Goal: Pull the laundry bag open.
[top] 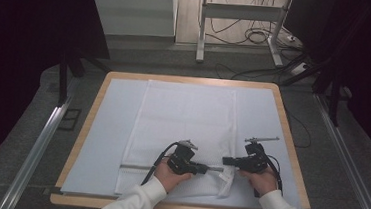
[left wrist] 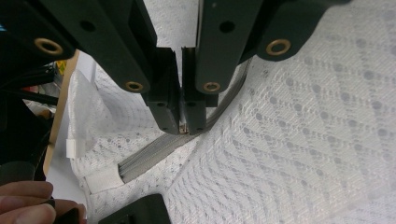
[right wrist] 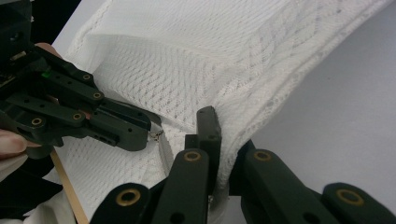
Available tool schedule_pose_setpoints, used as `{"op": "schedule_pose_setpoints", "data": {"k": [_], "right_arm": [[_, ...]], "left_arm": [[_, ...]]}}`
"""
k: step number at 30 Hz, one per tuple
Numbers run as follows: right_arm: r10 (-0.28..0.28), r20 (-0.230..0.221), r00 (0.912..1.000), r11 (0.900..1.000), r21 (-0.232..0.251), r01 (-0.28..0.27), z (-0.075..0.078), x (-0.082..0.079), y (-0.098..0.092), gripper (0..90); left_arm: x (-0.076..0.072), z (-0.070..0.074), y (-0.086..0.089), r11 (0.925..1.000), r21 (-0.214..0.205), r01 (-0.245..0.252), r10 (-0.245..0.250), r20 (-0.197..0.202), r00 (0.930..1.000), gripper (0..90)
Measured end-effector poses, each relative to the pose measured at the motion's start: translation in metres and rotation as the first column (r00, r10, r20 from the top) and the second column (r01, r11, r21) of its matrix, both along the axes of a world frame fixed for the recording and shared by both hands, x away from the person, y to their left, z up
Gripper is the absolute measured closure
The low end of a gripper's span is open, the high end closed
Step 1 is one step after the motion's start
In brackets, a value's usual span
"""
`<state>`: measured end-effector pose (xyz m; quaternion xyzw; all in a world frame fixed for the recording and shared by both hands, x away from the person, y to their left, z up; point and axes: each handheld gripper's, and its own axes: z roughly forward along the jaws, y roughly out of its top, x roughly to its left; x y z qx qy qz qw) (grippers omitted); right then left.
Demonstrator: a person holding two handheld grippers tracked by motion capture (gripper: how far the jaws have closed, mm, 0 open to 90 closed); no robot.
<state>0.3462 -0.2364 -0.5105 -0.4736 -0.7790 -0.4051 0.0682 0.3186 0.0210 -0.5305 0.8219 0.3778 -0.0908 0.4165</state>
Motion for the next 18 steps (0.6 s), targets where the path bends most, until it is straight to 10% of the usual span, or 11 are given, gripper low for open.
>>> {"op": "schedule_pose_setpoints", "data": {"k": [18], "right_arm": [[0.016,0.012,0.9998,0.9999,-0.001,-0.016,-0.001,-0.0004,-0.0005,88.5]], "left_arm": [[0.0,-0.0018,0.0057,1.0,0.001,-0.005,0.005,-0.006,1.0,87.1]]}}
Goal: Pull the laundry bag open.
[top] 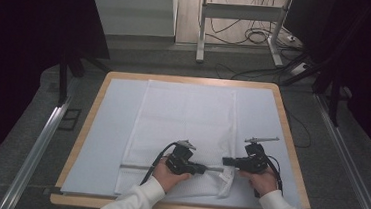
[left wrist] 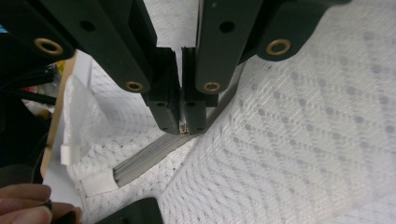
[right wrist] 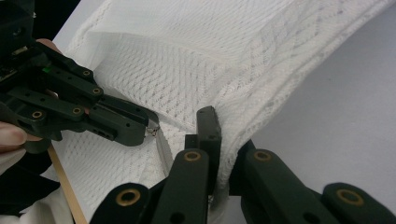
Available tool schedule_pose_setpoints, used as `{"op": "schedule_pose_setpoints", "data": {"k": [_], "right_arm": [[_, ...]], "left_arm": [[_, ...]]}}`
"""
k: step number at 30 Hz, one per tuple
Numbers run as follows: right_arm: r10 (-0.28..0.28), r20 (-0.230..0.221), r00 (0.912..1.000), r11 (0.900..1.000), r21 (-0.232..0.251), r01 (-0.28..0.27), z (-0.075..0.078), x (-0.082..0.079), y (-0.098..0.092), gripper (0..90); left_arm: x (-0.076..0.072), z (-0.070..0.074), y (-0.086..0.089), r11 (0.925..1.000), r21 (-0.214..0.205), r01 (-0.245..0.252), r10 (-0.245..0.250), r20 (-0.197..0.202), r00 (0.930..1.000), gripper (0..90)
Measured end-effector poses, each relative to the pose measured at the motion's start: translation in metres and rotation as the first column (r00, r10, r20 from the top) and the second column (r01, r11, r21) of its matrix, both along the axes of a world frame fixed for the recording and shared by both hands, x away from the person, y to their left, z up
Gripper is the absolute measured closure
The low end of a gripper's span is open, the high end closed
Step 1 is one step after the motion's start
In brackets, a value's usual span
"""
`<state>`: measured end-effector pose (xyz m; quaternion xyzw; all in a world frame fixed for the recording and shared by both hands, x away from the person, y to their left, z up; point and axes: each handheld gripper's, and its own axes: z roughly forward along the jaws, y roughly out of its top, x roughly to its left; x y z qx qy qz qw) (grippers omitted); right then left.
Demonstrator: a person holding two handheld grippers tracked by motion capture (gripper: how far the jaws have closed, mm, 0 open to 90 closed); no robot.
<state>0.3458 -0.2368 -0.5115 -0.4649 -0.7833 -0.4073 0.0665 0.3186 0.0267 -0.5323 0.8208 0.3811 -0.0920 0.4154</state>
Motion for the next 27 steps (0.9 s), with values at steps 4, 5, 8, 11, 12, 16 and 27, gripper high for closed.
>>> {"op": "schedule_pose_setpoints", "data": {"k": [4,5,8,11,12,16,27], "right_arm": [[0.001,0.003,1.0,1.0,-0.002,-0.001,-0.0002,-0.0003,0.0005,88.5],[0.001,0.001,1.0,1.0,-0.001,-0.001,-0.0002,-0.0004,0.0005,88.5],[0.001,0.0,1.0,1.0,0.003,-0.001,-0.0002,-0.0007,0.0001,88.5],[0.002,-0.001,1.0,1.0,0.002,-0.002,-0.001,-0.0003,0.0002,88.5],[0.002,0.0,1.0,1.0,0.001,-0.002,-0.0008,-0.0004,0.0003,88.5],[0.003,0.008,1.0,0.9999,-0.011,-0.003,-0.0005,-0.0016,0.0007,88.4],[0.001,0.006,1.0,0.9998,-0.021,-0.001,-0.0008,-0.0015,0.0009,88.5]], "left_arm": [[-0.0005,0.0005,0.0027,0.9999,0.009,0.005,-0.005,0.006,1.0,87.0],[-0.0008,0.0004,0.0026,1.0,0.005,0.0,0.0,0.004,1.0,87.0],[-0.0003,0.0002,0.0035,1.0,0.002,-0.001,0.001,-0.001,1.0,87.0],[-0.0005,0.0003,0.0035,1.0,0.003,-0.002,0.002,-0.002,1.0,87.1],[-0.0004,0.0004,0.0039,1.0,0.008,0.002,-0.002,0.0,1.0,87.0],[-0.001,-0.0004,0.0042,0.9999,0.015,0.0,0.0,0.001,1.0,87.1],[-0.0007,-0.0012,0.0094,0.9998,0.017,-0.005,0.005,-0.009,0.9999,87.0]]}}
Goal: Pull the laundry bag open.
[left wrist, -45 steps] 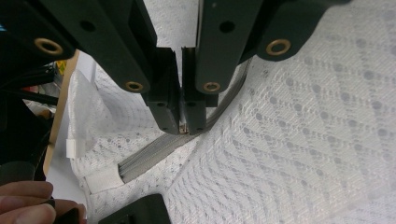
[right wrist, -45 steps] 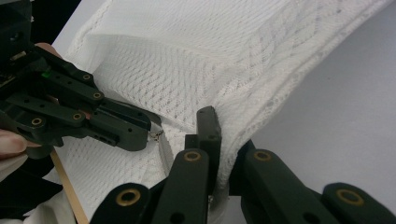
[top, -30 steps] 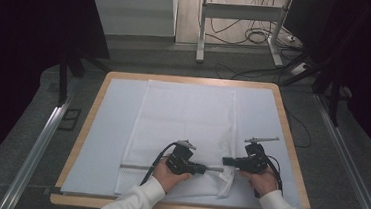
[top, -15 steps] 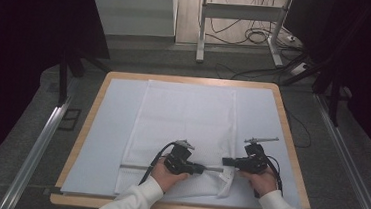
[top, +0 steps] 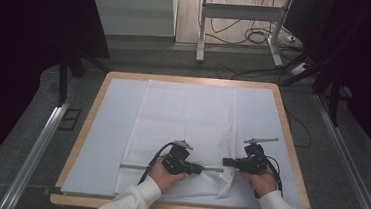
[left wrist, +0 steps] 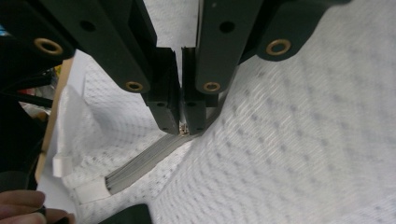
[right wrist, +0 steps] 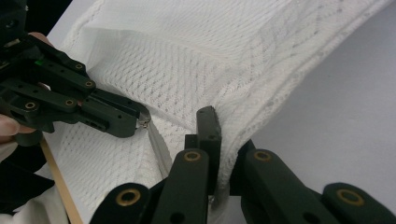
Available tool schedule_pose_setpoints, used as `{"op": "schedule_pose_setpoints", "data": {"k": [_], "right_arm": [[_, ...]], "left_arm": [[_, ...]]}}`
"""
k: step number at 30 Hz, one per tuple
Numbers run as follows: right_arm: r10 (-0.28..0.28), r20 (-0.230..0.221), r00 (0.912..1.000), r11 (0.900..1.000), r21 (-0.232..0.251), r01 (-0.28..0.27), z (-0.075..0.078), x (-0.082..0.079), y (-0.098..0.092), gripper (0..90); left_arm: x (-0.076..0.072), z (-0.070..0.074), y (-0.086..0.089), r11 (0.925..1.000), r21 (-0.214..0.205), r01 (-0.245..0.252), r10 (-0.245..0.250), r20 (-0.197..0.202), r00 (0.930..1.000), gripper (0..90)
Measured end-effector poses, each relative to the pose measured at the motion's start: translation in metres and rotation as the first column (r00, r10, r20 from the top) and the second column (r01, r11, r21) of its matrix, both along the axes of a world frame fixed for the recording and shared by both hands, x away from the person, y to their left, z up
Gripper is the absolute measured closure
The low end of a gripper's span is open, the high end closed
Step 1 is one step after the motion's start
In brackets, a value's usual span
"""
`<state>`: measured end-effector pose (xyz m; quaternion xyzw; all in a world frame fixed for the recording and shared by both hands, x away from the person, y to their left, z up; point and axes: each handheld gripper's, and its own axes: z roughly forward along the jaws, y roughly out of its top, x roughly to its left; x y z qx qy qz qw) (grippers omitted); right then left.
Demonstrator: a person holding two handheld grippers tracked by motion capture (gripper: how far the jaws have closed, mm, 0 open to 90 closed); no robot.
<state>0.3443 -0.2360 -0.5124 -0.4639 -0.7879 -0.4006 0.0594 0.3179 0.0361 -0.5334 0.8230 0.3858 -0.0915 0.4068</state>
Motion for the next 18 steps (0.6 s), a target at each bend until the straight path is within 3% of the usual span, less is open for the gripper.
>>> {"op": "schedule_pose_setpoints", "data": {"k": [18], "right_arm": [[0.002,0.004,1.0,0.9999,-0.01,-0.002,0.0,-0.001,0.0,88.5]], "left_arm": [[-0.002,-0.001,0.011,0.9998,0.021,-0.006,0.005,0.006,1.0,87.0]]}}
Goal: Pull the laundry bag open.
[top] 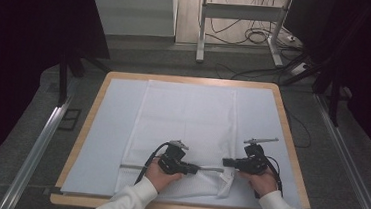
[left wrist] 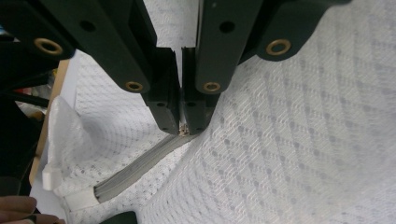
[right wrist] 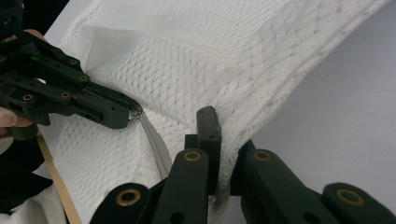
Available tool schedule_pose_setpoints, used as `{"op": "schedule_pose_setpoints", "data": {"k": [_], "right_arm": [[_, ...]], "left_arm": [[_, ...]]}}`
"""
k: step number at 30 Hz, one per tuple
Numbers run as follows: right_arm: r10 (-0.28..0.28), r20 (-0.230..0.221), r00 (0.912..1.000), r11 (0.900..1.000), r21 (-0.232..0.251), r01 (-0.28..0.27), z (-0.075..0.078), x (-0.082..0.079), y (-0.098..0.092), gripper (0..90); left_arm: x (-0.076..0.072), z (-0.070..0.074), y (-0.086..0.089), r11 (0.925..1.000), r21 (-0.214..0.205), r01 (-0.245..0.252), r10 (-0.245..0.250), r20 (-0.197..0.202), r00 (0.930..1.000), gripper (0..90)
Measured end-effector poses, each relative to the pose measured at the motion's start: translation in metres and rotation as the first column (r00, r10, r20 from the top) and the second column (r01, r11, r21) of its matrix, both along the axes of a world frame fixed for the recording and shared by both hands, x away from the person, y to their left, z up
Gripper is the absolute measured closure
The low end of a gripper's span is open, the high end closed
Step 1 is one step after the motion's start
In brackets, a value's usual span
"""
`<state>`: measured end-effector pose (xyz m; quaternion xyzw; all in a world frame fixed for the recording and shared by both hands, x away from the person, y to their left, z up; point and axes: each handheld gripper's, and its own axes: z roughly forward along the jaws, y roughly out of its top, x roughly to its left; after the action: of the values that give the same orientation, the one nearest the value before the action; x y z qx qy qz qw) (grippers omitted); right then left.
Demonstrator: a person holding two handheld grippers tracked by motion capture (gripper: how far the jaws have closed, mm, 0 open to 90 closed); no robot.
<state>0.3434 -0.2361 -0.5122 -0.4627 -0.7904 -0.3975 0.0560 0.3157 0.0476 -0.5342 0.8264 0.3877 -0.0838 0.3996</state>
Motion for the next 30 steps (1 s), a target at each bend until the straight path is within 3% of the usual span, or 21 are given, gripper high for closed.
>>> {"op": "schedule_pose_setpoints", "data": {"k": [30], "right_arm": [[-0.003,0.003,1.0,0.9999,-0.011,0.003,0.0,0.0,0.001,88.5]], "left_arm": [[-0.002,-0.003,0.019,0.9997,0.003,-0.026,0.026,-0.023,0.9994,87.1]]}}
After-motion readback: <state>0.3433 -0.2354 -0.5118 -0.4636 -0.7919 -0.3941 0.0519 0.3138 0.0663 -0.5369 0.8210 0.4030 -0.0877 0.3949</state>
